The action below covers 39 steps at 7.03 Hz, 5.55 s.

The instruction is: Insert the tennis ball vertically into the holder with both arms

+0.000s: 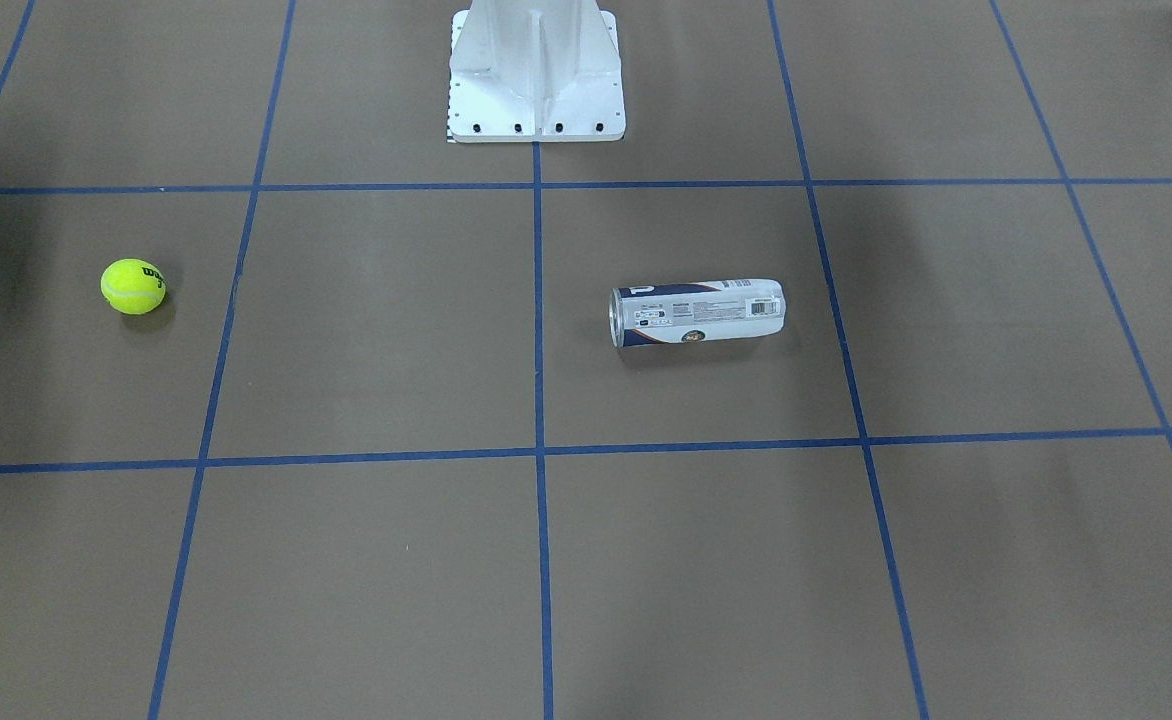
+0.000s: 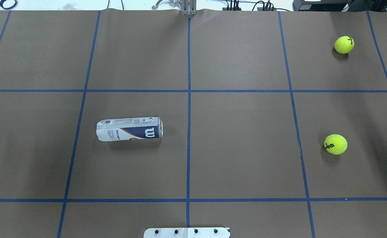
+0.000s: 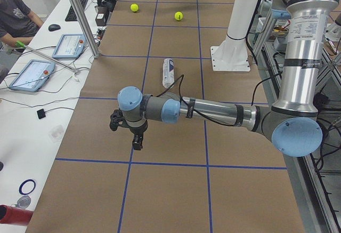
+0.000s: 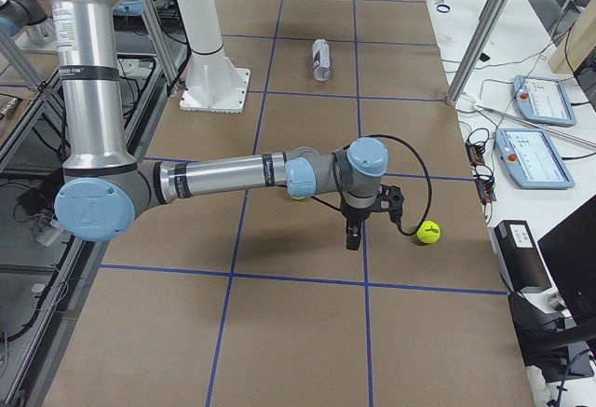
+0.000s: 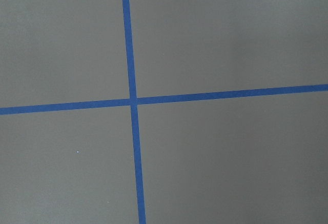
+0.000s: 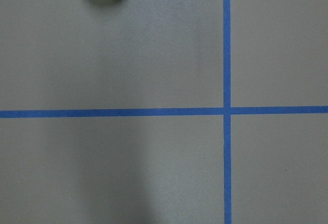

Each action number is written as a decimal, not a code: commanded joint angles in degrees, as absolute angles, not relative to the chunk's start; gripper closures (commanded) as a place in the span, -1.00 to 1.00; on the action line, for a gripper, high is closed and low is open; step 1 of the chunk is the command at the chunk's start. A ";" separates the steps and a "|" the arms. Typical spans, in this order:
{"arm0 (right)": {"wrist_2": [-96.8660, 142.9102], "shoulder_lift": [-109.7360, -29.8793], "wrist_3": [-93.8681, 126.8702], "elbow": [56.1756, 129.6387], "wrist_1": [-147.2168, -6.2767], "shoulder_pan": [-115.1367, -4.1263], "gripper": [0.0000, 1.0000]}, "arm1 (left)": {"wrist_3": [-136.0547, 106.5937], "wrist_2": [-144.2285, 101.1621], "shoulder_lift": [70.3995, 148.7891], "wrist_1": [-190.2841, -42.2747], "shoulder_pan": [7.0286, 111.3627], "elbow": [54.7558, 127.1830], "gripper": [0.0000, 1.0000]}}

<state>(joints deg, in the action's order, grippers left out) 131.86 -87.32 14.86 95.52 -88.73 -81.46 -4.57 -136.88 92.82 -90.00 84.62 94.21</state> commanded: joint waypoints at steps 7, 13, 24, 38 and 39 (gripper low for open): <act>131.75 -87.19 15.73 96.24 -88.33 -81.65 -1.00 | -9.47 -137.28 90.61 -92.20 85.08 95.80 -1.00; 131.84 -87.45 15.82 95.71 -88.15 -81.65 -1.00 | -9.67 -137.37 91.49 -113.50 77.81 99.40 -0.95; 131.84 -87.45 15.82 95.01 -88.24 -81.65 -1.00 | 12.97 -124.34 120.82 -110.07 39.76 97.56 -1.00; 132.45 -87.63 15.82 95.10 -88.07 -81.56 -1.00 | 17.40 -106.27 129.46 -100.72 29.53 87.72 -0.99; 132.45 -87.63 15.73 95.10 -88.07 -81.65 -1.00 | 17.40 -106.26 129.46 -100.72 29.53 87.45 -0.99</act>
